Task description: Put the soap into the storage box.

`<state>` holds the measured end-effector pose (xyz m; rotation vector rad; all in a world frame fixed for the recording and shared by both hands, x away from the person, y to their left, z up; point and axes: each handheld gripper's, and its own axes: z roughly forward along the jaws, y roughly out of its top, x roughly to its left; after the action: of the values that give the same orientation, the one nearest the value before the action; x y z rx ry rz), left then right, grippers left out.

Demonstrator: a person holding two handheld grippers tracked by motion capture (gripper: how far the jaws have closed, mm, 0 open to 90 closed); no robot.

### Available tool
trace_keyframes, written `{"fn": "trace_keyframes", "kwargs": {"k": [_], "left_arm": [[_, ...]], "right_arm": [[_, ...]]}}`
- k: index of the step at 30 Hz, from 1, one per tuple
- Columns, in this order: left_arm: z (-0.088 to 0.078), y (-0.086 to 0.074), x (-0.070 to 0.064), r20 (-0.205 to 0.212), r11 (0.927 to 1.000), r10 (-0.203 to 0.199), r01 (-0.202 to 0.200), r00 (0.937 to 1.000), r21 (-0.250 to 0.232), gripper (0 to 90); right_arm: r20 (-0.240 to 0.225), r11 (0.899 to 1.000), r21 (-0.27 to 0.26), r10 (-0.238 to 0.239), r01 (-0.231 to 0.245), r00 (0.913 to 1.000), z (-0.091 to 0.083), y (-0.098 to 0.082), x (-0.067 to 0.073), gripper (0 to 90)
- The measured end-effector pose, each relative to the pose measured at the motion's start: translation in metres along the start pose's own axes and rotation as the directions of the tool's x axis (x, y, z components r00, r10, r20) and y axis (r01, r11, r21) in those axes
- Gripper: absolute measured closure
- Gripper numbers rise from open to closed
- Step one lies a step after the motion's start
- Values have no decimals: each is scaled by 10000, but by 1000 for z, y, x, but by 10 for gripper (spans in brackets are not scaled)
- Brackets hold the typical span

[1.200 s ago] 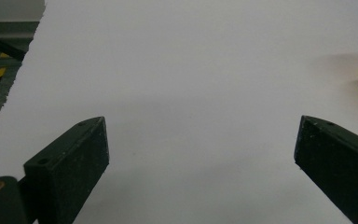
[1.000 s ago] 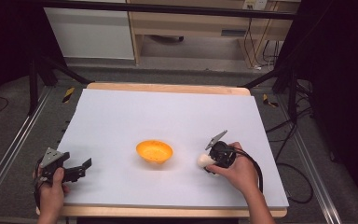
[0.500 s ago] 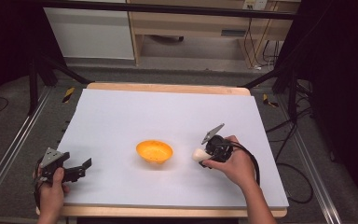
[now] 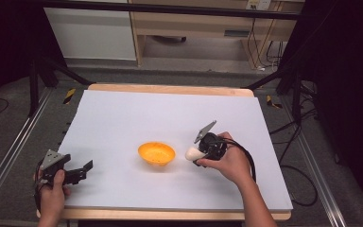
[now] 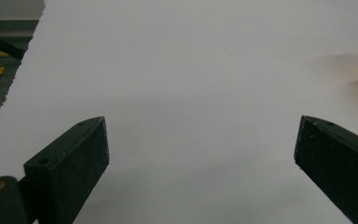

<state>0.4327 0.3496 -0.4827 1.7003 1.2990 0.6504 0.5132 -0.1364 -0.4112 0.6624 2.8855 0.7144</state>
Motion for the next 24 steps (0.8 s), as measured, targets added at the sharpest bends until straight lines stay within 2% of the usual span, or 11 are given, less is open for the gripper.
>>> {"fn": "trace_keyframes", "kwargs": {"k": [3,8,24], "left_arm": [[0,0,0,-8,10000,-15,15,10000,-8,25],[0,0,0,-16,10000,33,-33,10000,10,25],[0,0,1,24,10000,-10,10,10000,13,25]], "right_arm": [[-31,9997,98,-239,239,9997,1,6,1,497],[-121,9984,-48,-568,567,9983,2,17,3,497],[-275,9950,-170,-985,980,9948,4,41,9,497]]}}
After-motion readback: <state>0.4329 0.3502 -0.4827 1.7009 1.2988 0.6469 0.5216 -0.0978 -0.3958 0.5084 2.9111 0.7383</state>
